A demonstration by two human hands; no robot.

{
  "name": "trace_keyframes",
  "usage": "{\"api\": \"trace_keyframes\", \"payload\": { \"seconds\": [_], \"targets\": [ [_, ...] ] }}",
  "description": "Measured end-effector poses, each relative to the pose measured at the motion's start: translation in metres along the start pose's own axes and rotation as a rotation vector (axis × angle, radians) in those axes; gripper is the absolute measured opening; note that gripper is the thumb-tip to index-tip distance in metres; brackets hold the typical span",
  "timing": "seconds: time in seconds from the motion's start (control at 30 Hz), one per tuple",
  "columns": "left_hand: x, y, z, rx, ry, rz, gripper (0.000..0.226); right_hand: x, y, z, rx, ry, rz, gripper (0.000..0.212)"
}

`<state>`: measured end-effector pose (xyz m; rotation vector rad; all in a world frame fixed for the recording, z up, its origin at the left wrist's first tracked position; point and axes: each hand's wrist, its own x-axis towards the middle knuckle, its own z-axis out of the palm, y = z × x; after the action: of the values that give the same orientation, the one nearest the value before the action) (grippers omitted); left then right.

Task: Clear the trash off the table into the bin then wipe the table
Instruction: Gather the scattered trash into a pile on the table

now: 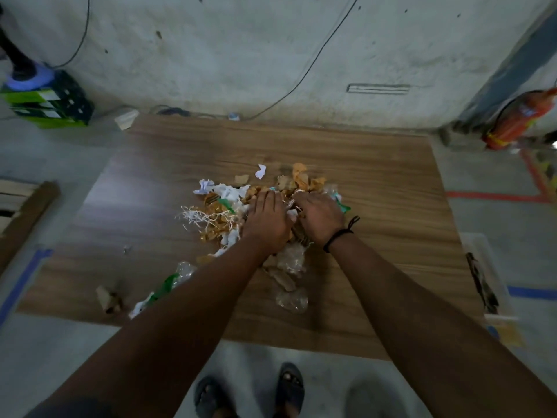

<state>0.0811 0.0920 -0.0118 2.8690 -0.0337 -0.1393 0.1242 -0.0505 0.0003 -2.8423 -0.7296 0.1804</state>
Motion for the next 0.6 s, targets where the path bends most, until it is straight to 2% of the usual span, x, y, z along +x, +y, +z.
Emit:
{"api": "trace_keyframes", "payload": {
  "seconds": [0.1,0.27,0.5,0.6],
  "targets": [
    [-0.002,0.004,-0.003,-0.005,0.001,-0.008,0.069,-0.002,0.0,-0.002,-0.022,-0.024,-0.006,0.05],
    [-0.008,0.009,-0.021,-0.044,0.093,0.031,0.064,-0.006,-0.005,-0.028,-0.033,-0.093,0.024,0.064],
    [-0.043,-0.011,-0.077,-0.193,0.396,0.071,0.045,0.001,-0.052,-0.067,0.139,0.077,-0.066,0.062],
    [-0.062,-0.037,-0.099,-0.218,0.467,0.05,0.04,0.002,-0.086,-0.078,0.173,0.111,-0.124,0.063]
  ]
}}
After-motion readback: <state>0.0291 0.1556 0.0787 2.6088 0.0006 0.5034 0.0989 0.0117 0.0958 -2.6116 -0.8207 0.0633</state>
